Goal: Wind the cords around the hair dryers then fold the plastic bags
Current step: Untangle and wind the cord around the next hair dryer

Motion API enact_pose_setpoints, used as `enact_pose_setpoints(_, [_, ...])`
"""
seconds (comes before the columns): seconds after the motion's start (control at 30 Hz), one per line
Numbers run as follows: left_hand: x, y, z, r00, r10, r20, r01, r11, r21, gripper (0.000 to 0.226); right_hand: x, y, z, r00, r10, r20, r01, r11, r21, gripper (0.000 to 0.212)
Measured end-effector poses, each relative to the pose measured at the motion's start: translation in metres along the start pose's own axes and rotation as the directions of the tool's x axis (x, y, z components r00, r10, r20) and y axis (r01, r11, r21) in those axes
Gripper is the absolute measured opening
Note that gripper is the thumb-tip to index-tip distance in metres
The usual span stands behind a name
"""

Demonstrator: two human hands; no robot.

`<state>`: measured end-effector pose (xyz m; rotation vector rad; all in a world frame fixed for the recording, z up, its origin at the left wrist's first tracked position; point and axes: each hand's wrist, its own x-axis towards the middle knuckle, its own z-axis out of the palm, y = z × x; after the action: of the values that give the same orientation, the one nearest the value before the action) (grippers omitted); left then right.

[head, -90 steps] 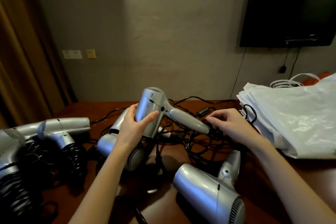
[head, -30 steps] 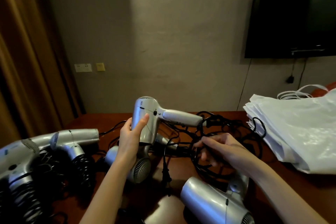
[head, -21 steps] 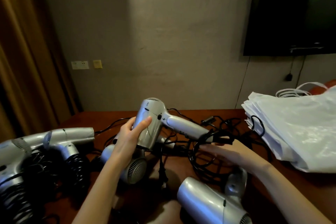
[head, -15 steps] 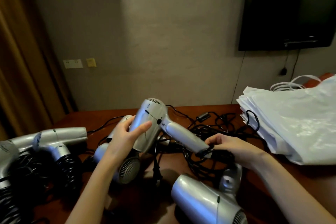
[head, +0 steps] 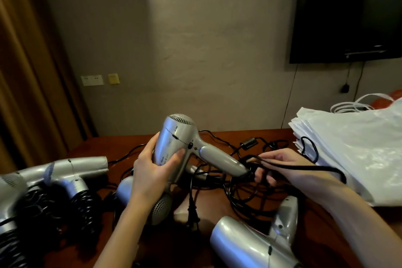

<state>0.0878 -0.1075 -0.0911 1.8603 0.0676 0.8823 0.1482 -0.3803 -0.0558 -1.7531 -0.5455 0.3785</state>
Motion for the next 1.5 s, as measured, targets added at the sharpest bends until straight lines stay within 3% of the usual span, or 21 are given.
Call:
enact_pose_setpoints(0.23, [-0.006, 0.002, 0.0, 0.997, 0.006, -0.077, -0.002, 0.999, 0.05, 0.091, -0.006, 0.003, -0.011, 0.983, 0.139, 0.121, -0.17, 0.938, 0.303, 0.023])
enact_pose_setpoints(0.3, [-0.007, 0.003, 0.0, 0.995, 0.001, -0.103, 0.003, 0.999, 0.044, 0.095, -0.006, 0.006, -0.017, 0.977, 0.151, 0.152, -0.198, 0.907, 0.373, 0.031])
enact_pose_setpoints(0.4, [-0.006, 0.001, 0.0, 0.991, -0.011, -0.136, 0.014, 1.0, 0.022, 0.094, -0.005, 0.012, -0.023, 0.967, 0.159, 0.198, -0.229, 0.885, 0.405, 0.06])
enact_pose_setpoints(0.47, [-0.007, 0.0, -0.001, 0.988, -0.009, -0.157, 0.011, 1.0, 0.014, 0.088, -0.006, 0.015, -0.021, 0.956, 0.169, 0.239, -0.252, 0.892, 0.375, 0.061])
enact_pose_setpoints(0.53, [-0.007, 0.0, -0.001, 0.986, -0.009, -0.169, 0.01, 1.0, 0.006, 0.086, -0.006, 0.015, -0.017, 0.952, 0.136, 0.274, -0.243, 0.881, 0.406, 0.065])
enact_pose_setpoints(0.63, [-0.006, -0.001, 0.002, 0.985, -0.009, -0.175, 0.006, 1.0, -0.014, 0.088, -0.004, 0.014, -0.014, 0.974, 0.063, 0.22, -0.176, 0.818, 0.548, 0.091])
enact_pose_setpoints(0.8, [-0.007, -0.002, 0.005, 0.982, 0.006, -0.189, -0.015, 0.999, -0.047, 0.093, 0.002, 0.018, 0.004, 0.988, 0.009, 0.153, -0.111, 0.733, 0.671, 0.08])
enact_pose_setpoints(0.93, [-0.006, 0.0, 0.007, 0.98, -0.052, -0.192, 0.025, 0.99, -0.141, 0.068, 0.002, 0.021, 0.019, 0.984, 0.028, 0.177, -0.138, 0.749, 0.648, 0.072])
enact_pose_setpoints(1.0, [-0.004, 0.002, 0.008, 0.978, -0.102, -0.179, 0.063, 0.976, -0.21, 0.056, 0.004, 0.02, 0.027, 0.985, 0.051, 0.165, -0.144, 0.769, 0.623, 0.042])
enact_pose_setpoints(1.07, [-0.003, 0.003, 0.01, 0.975, -0.154, -0.162, 0.104, 0.954, -0.282, 0.063, 0.004, 0.02, 0.034, 0.988, 0.088, 0.125, -0.141, 0.839, 0.526, 0.03])
enact_pose_setpoints(1.13, [-0.001, 0.003, 0.009, 0.97, -0.192, -0.149, 0.139, 0.941, -0.309, 0.072, 0.005, 0.022, 0.038, 0.994, 0.095, 0.054, -0.109, 0.923, 0.37, 0.036])
enact_pose_setpoints(1.23, [0.001, 0.002, 0.003, 0.972, -0.208, -0.111, 0.165, 0.937, -0.308, 0.068, 0.003, 0.019, 0.037, 0.995, 0.096, -0.021, -0.092, 0.983, 0.157, 0.049])
enact_pose_setpoints(1.5, [0.001, 0.0, 0.003, 0.973, -0.229, 0.008, 0.221, 0.931, -0.292, 0.068, 0.003, 0.022, 0.035, 0.996, 0.039, -0.078, -0.049, 0.99, -0.131, 0.056])
